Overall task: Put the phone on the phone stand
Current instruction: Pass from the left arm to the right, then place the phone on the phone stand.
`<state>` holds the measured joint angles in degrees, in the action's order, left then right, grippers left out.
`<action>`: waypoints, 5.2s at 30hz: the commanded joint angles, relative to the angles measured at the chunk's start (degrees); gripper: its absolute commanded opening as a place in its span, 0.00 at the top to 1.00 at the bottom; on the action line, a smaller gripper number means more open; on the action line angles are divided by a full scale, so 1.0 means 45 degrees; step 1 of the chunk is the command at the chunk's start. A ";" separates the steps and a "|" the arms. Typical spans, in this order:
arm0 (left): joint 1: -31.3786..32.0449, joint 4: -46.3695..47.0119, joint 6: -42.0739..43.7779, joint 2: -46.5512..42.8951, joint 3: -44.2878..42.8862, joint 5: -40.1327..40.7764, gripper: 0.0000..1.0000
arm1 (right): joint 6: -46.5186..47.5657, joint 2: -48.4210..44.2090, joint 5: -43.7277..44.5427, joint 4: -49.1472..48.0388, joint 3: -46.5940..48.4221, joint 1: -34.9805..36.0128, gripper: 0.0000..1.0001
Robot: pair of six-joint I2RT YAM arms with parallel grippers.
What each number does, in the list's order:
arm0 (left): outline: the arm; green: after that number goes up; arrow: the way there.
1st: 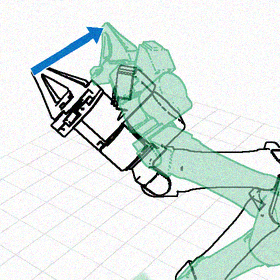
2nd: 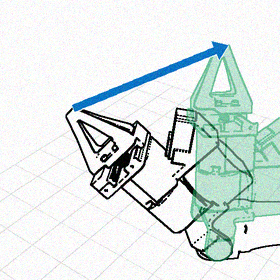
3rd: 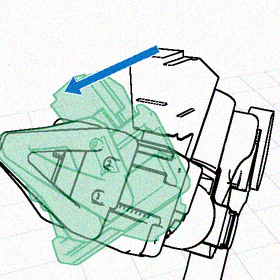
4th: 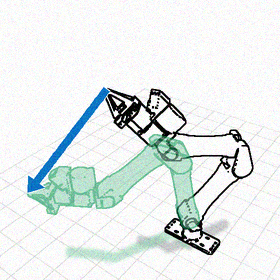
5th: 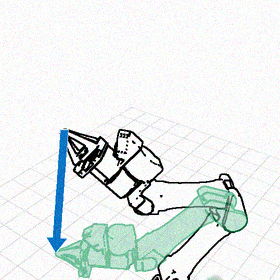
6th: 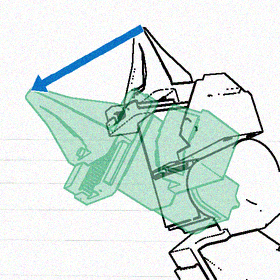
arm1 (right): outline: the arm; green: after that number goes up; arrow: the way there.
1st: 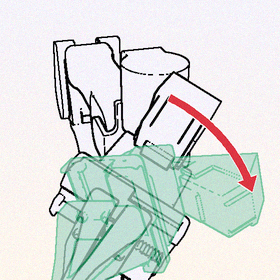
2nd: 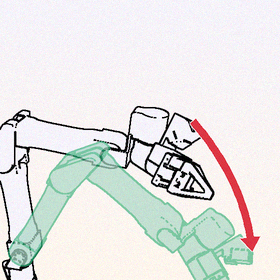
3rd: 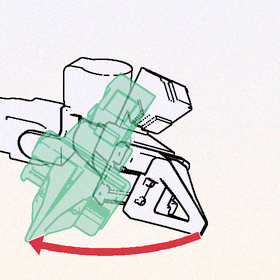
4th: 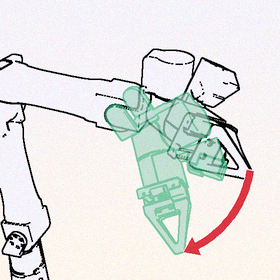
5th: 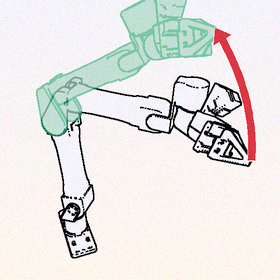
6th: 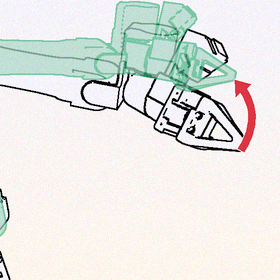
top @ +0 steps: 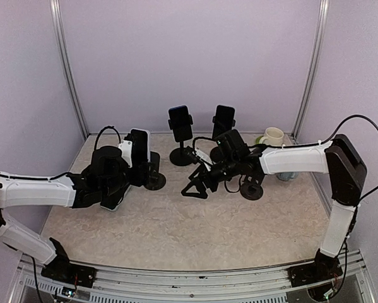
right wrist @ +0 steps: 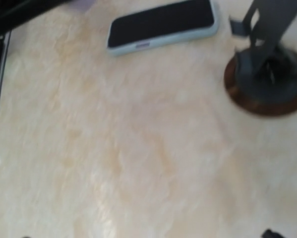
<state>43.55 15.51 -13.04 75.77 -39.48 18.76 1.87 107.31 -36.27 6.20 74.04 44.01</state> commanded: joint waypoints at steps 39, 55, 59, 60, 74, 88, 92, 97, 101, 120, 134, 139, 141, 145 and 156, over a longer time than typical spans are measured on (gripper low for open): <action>0.3247 0.5775 0.1725 0.2476 0.0961 0.2419 0.34 | -0.4594 -0.1163 -0.0500 -0.2567 0.0836 0.0488 0.00; 0.3591 0.4966 0.1581 0.2660 0.0439 0.3266 0.34 | -0.4759 -0.0354 -0.0570 -0.2164 0.1369 0.0722 0.60; 0.3765 0.4148 0.1489 0.2851 -0.0023 0.4250 0.33 | -0.5018 -0.0322 -0.0412 -0.2221 0.1455 0.0773 0.62; 0.3809 0.3992 0.1418 0.2929 -0.0128 0.4505 0.33 | -0.5065 -0.0312 -0.0384 -0.2212 0.1488 0.0786 0.64; 0.4089 0.3766 0.0912 0.3094 -0.0222 0.4796 0.17 | -0.5625 -0.0272 -0.0179 -0.2661 0.1570 0.0845 1.00; 0.4150 0.4082 -0.0139 0.0037 0.1774 0.2928 0.01 | -0.3582 0.0948 -0.1476 -0.1440 0.4305 0.0832 1.00; 0.4152 0.2759 -0.1103 -0.1310 0.2122 0.3500 0.01 | -0.2009 0.2014 -0.1535 -0.0428 0.5929 0.0833 1.00; 0.4130 0.1185 -0.2463 -0.2880 0.2603 0.4451 0.01 | -0.0489 0.3187 -0.1327 0.0514 0.7604 0.0767 1.00; 0.4111 -0.0619 -0.3702 -0.3896 0.2762 0.5476 0.01 | 0.0141 0.4059 -0.1078 0.1263 0.9060 0.0731 1.00; 0.4131 -0.2564 -0.5227 -0.5314 0.3504 0.6273 0.01 | 0.0517 0.5808 0.0314 0.0934 1.0857 0.0330 1.00; 0.4131 -0.2430 -0.5491 -0.5019 0.3743 0.6204 0.01 | 0.0659 0.6141 0.0846 0.0642 1.0920 0.0104 1.00; 0.4131 -0.2344 -0.5559 -0.4982 0.3832 0.6187 0.01 | 0.0600 0.6384 0.0844 0.0721 1.1131 0.0030 1.00; 0.4126 -0.2315 -0.5579 -0.4981 0.3883 0.6217 0.01 | 0.0566 0.6426 0.0853 0.0677 1.1175 0.0029 1.00; 0.4131 -0.2236 -0.5584 -0.4974 0.3929 0.6189 0.01 | 0.0403 0.6512 0.0851 0.0486 1.1197 0.0016 1.00; 0.4131 -0.2236 -0.5526 -0.5000 0.3969 0.6299 0.01 | 0.0405 0.6720 0.0794 0.0848 1.1201 0.0031 1.00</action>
<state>61.82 4.64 -37.54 53.32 -22.41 45.95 3.49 136.66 -32.49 12.88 122.43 44.45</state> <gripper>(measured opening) 0.988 0.108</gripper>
